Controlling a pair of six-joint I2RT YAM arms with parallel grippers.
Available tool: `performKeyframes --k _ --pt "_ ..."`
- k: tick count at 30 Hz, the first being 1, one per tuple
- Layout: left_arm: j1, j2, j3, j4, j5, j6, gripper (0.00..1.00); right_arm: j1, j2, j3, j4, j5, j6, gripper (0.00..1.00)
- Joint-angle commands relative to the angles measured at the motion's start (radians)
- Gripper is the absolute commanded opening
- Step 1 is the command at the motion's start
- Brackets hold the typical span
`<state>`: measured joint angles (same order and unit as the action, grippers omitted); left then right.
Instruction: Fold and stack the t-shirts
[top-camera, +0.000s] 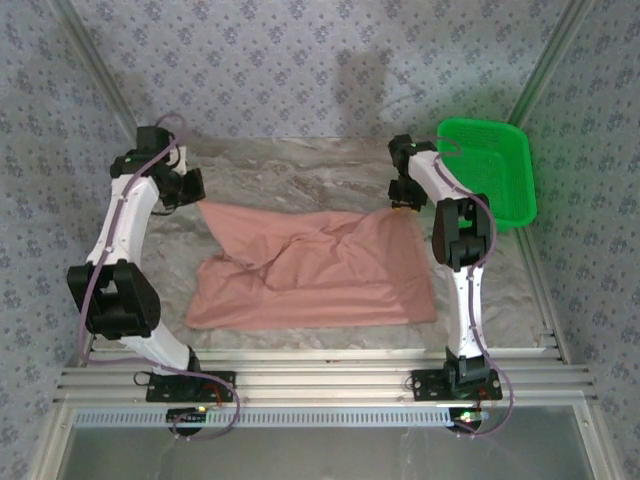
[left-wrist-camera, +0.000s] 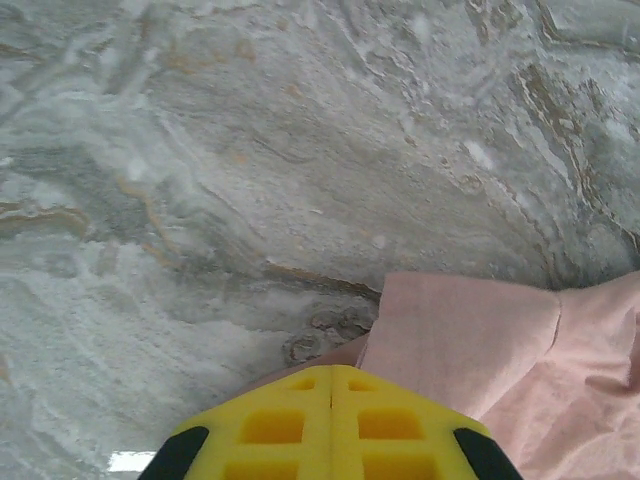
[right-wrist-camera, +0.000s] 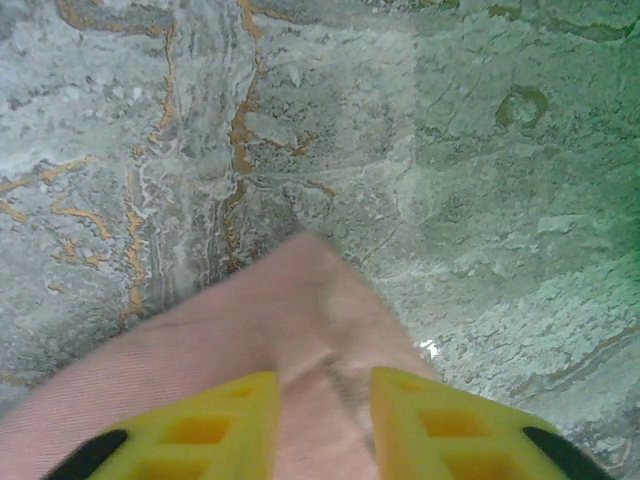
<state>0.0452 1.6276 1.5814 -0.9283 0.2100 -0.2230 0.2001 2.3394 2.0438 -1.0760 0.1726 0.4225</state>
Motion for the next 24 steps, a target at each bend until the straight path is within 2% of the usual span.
performKeyframes --k 1,4,9,10,12,14,17,24 --pt "0.003 -0.030 0.010 -0.029 0.026 0.029 0.00 0.007 0.008 -0.023 -0.022 0.036 0.023 0.14" --pt "0.004 -0.030 0.004 -0.022 0.031 0.023 0.00 0.009 -0.013 -0.047 -0.010 0.053 0.024 0.00" --pt "0.004 -0.040 -0.011 -0.014 0.035 0.024 0.00 0.003 -0.086 -0.142 0.032 0.035 0.047 0.00" --pt "0.003 -0.040 -0.017 -0.012 0.041 0.022 0.00 -0.001 -0.109 -0.171 0.055 0.004 0.057 0.02" --pt "0.002 -0.044 -0.031 -0.001 0.053 0.018 0.00 -0.007 -0.151 -0.228 0.112 -0.052 0.078 0.26" --pt "0.003 -0.047 -0.041 0.006 0.058 0.016 0.00 -0.007 -0.173 -0.253 0.138 -0.080 0.089 0.36" --pt "0.003 -0.052 -0.053 0.013 0.063 0.013 0.00 -0.006 -0.169 -0.249 0.134 -0.089 0.089 0.39" --pt "0.003 -0.057 -0.067 0.017 0.063 0.014 0.00 -0.009 -0.140 -0.257 0.147 -0.127 0.090 0.39"
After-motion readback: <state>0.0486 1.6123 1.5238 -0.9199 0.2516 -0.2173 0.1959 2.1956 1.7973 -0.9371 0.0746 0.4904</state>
